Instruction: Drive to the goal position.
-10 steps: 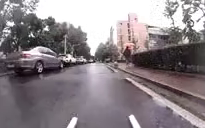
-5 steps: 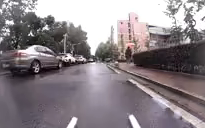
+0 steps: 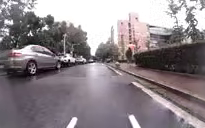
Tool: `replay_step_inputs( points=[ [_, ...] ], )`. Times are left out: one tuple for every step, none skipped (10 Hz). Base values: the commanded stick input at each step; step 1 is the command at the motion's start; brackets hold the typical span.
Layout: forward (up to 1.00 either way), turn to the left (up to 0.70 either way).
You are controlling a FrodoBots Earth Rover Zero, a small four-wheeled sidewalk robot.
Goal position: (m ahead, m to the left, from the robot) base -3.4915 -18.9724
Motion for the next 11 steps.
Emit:
replay_step_inputs(
  points=[
    [0.70, 0.00],
    [0.70, 0.00],
    [0.70, 0.00],
    [0.70, 0.00],
    [0.70, 0.00],
    [0.70, 0.00],
    [0.70, 0.00],
    [0.70, 0.00],
    [0.70, 0.00],
    [0.70, 0.00],
    [0.70, 0.00]
  ],
)
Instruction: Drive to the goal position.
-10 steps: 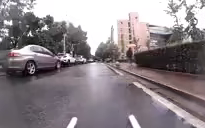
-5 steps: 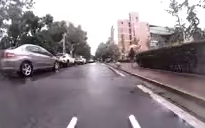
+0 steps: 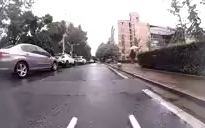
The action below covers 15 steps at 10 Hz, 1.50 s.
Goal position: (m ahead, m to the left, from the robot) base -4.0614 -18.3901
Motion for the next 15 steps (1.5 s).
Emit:
replay_step_inputs(
  points=[
    [0.70, 0.00],
    [0.70, 0.00],
    [0.70, 0.00],
    [0.70, 0.00],
    [0.70, 0.00],
    [0.70, 0.00],
    [0.70, 0.00],
    [0.70, 0.00],
    [0.70, 0.00],
    [0.70, 0.00],
    [0.70, 0.00],
    [0.70, 0.00],
    [0.70, 0.00],
    [0.70, 0.00],
    [0.70, 0.00]
  ],
)
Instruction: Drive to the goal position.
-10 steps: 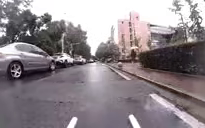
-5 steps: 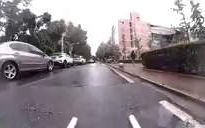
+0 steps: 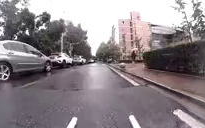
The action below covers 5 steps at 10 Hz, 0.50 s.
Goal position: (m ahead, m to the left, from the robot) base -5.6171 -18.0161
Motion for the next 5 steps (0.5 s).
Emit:
replay_step_inputs(
  points=[
    [0.70, 0.00],
    [0.70, 0.00],
    [0.70, 0.00],
    [0.70, 0.00],
    [0.70, 0.00]
  ],
)
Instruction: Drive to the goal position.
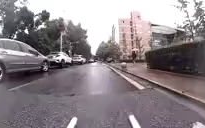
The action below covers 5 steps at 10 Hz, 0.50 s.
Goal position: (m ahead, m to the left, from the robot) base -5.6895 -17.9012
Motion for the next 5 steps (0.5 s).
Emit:
replay_step_inputs(
  points=[
    [0.70, 0.00],
    [0.70, 0.00],
    [0.70, 0.00],
    [0.70, 0.00],
    [0.70, 0.00]
  ],
)
